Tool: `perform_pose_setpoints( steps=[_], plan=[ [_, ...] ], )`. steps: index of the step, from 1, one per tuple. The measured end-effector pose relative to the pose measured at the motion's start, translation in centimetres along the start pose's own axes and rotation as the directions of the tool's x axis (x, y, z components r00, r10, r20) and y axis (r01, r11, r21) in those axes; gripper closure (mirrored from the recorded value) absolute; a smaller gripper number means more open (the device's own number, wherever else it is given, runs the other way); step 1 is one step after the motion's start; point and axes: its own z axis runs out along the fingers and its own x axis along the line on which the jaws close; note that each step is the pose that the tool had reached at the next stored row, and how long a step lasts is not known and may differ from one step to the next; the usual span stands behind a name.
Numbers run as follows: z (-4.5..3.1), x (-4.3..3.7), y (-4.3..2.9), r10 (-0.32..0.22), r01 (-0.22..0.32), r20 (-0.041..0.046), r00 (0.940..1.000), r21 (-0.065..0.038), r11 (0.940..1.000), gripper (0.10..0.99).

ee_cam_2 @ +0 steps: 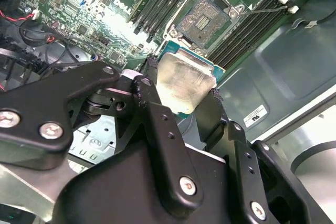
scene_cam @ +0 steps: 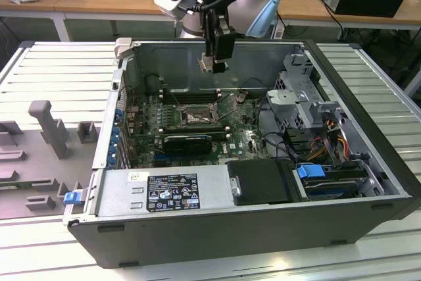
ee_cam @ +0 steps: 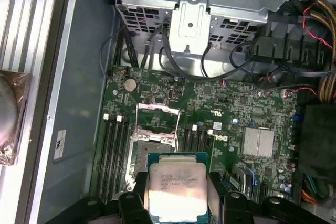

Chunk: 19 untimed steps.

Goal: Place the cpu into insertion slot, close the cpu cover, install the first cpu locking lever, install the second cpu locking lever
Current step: 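Place the cpu into insertion slot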

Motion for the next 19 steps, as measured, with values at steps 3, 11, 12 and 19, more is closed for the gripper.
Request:
perform_pose_setpoints(
  steps=[3, 11, 12, 19],
  plan=[
    [0.00, 0.00, 0.00, 0.019, -0.019, 0.0017, 0.9998, 0.000, 0.9998, 0.557],
    [0.00, 0.00, 0.00, 0.068, -0.067, 0.0060, 0.9977, -0.002, 0.9977, 0.557],
    [0.00, 0.00, 0.00, 0.074, -0.074, 0.0065, 0.9972, -0.002, 0.9973, 0.557],
    [0.01, 0.00, 0.00, 0.125, -0.125, 0.0111, 0.9921, -0.003, 0.9922, 0.557]
  ],
)
